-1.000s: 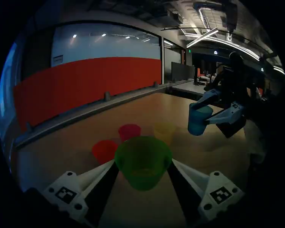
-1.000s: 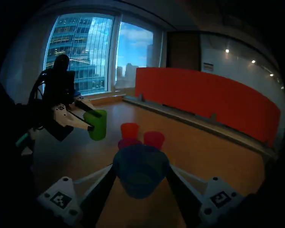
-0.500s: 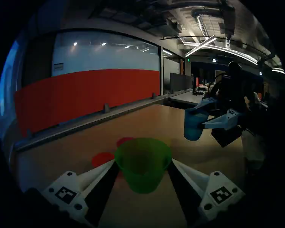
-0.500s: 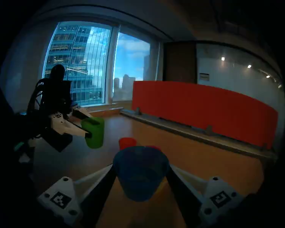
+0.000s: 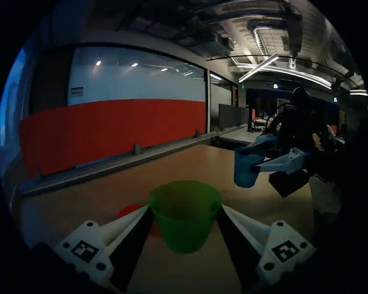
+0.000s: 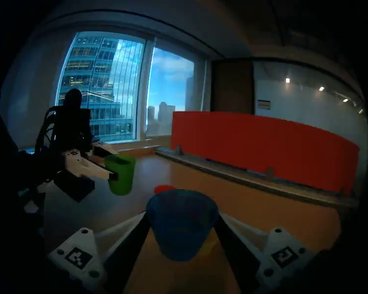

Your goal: Pour water

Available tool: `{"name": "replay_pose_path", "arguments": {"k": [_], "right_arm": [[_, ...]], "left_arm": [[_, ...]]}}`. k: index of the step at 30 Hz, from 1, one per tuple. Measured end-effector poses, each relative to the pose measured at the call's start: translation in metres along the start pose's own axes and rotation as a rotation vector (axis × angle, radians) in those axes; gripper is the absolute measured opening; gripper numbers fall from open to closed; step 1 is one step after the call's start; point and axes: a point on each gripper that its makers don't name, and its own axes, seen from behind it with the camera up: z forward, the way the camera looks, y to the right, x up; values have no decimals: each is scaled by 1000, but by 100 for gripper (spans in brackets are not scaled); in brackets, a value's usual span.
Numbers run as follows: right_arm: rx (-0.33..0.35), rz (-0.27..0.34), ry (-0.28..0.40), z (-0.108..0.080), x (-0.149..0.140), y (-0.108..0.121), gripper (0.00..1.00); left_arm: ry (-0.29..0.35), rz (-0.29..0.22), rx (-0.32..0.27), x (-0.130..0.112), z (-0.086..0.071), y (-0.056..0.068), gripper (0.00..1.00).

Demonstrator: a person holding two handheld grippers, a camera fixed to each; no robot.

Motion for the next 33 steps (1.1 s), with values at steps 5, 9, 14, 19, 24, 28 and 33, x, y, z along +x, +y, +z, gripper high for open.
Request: {"name": "replay_pose_path", "arguments": {"k": [5,9,14,19,24,28,33], "right_arm": [[4,-17,5,0,8,1,91],[9,-32,11,-1,17,1,91],[20,-58,17,0,30,-1,91],[29,-90,28,0,43,-1,91],[39,-130,42,2,59,0,91],[47,-180,49,3,71,-1,91],[55,-252,62,4,87,-3,91]], "left_arm": [[27,8,0,5,-3,4,86],[43,12,0,7,-5,8,86],[58,13,-2,10,-6,13,86],[71,13,-5,13,-7,21,86],[84,13,-13,16,-8,31,86],[89,14,-15,19,-9,37,86],[94,16,-19,21,-10,42,86]]}}
